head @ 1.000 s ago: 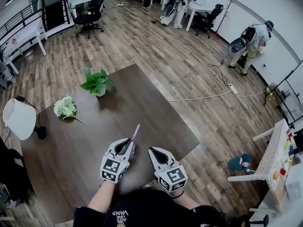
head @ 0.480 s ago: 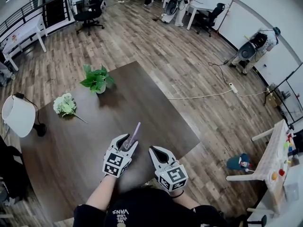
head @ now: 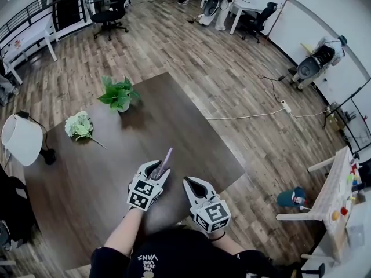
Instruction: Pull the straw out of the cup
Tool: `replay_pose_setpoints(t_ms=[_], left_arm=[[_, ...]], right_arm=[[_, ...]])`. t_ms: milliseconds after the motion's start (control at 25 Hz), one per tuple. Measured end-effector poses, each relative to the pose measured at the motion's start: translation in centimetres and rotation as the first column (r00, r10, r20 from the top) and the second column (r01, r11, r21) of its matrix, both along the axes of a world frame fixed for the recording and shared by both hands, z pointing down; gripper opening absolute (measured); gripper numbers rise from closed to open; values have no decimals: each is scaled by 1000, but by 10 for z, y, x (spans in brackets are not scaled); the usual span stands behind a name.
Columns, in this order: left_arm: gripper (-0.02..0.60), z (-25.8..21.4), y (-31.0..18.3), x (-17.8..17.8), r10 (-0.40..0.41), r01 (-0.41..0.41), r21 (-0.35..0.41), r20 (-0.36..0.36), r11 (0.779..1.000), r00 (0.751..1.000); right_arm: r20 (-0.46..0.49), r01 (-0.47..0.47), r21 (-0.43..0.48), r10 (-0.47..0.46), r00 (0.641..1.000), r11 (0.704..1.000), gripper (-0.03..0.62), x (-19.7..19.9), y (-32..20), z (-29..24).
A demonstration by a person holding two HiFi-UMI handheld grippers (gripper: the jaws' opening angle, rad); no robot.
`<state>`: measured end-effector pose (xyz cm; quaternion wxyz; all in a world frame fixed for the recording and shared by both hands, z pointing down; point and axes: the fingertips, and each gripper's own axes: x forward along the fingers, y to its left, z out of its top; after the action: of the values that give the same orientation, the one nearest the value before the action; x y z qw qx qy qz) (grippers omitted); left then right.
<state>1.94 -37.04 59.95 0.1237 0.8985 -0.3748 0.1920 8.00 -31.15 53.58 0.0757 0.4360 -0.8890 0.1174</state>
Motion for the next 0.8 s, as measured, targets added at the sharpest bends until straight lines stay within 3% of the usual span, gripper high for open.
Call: replay_pose_setpoints(t_ms=[240, 520, 800], left_arm=[[142, 5, 1, 1, 7, -7, -21, 10, 1000, 1000], [37, 7, -1, -3, -15, 16, -15, 33, 1000, 999], [32, 8, 0, -3, -10, 11, -23, 37, 1000, 999]], right_arm=[[2, 4, -2, -4, 1000, 1000, 17, -2, 0, -1], [4, 4, 0, -4, 1000, 1000, 17, 0, 3, 0], [3, -1, 2, 1, 1000, 1000, 17, 2, 6, 0]])
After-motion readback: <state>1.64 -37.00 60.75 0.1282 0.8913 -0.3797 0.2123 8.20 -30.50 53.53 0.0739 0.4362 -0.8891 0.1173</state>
